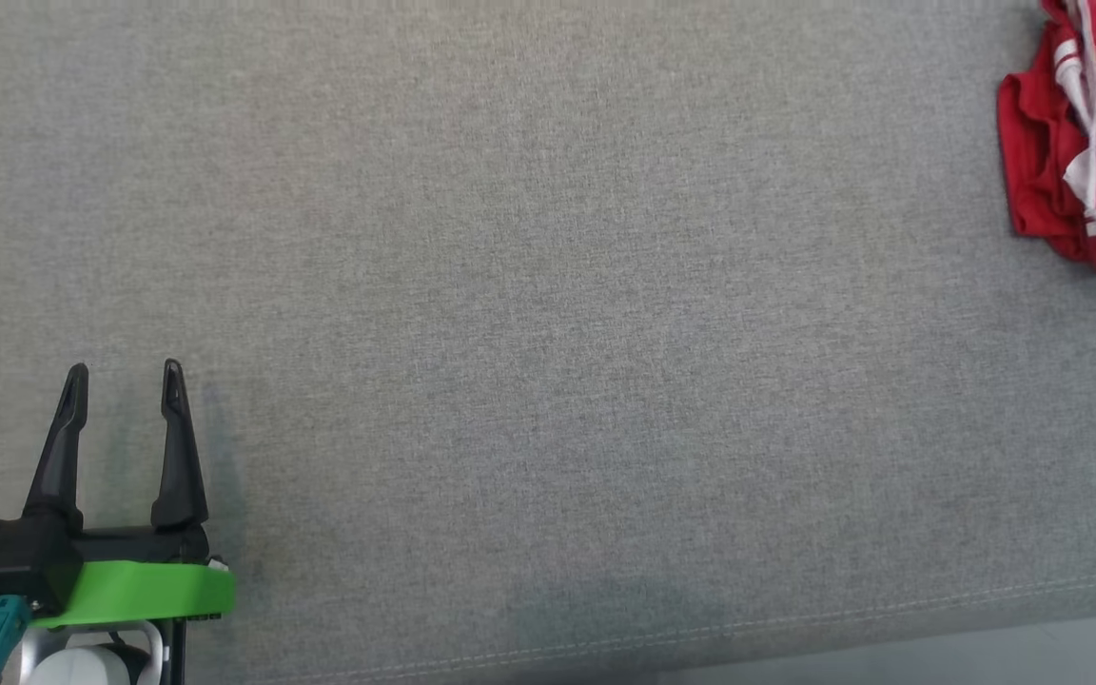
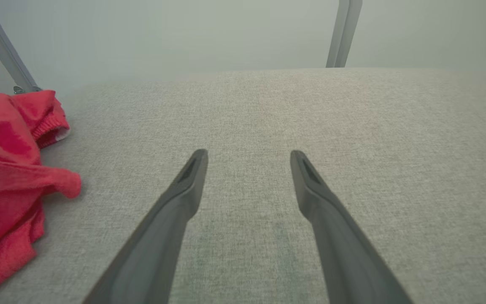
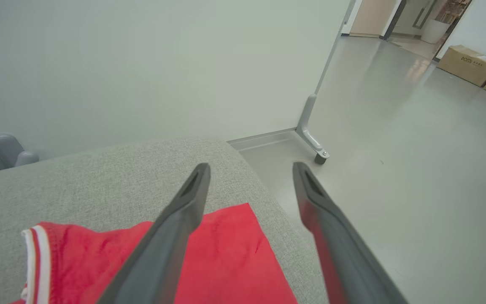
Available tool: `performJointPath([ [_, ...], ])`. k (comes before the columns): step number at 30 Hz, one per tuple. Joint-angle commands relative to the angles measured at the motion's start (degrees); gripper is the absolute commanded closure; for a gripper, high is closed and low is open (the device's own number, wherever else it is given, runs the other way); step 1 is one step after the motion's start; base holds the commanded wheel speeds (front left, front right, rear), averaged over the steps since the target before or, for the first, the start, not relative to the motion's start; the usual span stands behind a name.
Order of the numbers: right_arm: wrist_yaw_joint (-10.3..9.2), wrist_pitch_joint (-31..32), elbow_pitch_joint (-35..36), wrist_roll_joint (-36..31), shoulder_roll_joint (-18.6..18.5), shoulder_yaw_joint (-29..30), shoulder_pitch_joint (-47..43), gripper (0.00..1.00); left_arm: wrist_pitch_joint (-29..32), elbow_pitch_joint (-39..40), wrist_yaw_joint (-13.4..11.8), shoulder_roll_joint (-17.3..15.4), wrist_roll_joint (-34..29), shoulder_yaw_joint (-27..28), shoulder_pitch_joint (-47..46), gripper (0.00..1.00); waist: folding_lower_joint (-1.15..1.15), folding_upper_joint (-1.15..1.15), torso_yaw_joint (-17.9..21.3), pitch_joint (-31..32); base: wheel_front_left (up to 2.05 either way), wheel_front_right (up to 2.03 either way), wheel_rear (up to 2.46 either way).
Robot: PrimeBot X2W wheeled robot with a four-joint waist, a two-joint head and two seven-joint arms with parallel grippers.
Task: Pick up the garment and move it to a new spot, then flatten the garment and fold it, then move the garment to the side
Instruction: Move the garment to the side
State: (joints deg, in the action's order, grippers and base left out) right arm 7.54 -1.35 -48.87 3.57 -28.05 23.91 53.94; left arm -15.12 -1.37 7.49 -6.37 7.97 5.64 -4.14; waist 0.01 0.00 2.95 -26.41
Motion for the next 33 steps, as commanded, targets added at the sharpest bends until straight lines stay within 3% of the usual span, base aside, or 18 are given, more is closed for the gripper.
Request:
performJointPath([
  [1,-0.09,-2.85,1.26,-1.11,1.05,0.53,-1.83,0.00,-0.01,0.40,-0.02,0.29,0.40,0.60,0.86,0.00,-0.01,0.00,-0.41,3.17,0.00,0.00,0.00],
  [7,-0.10,-8.41,7.44,-1.04,3.41,-2.27,-7.04,0.00,-0.01,1.25,-0.02,1.43,0.85,1.74,2.88,0.00,-0.01,0.00,-0.18,7.71,0.00,0.00,0.00],
  [14,-0.10,-12.13,24.92,2.27,7.18,-11.95,-24.64,0.00,-0.02,0.74,-0.02,2.95,1.37,3.03,7.29,0.00,-0.01,0.00,-0.53,15.68,0.00,0.00,0.00],
  [20,-0.10,-13.40,35.33,1.45,12.54,-14.14,-38.54,0.00,-0.01,0.24,-0.02,3.36,1.91,3.11,9.99,0.00,-0.01,0.00,-1.20,19.51,0.00,0.00,0.00],
  [26,-0.10,-13.83,39.27,-2.79,16.91,-15.06,-49.68,0.00,-0.02,-2.08,-0.01,3.32,2.52,0.93,11.52,0.00,-0.01,0.00,-2.63,23.33,0.00,0.00,0.00],
  [33,-0.10,-13.86,36.91,-4.14,22.27,-18.38,-55.57,0.00,-0.01,-4.04,-0.42,3.36,2.88,2.26,13.24,0.00,-0.01,0.00,-1.36,26.37,0.00,0.00,0.00],
])
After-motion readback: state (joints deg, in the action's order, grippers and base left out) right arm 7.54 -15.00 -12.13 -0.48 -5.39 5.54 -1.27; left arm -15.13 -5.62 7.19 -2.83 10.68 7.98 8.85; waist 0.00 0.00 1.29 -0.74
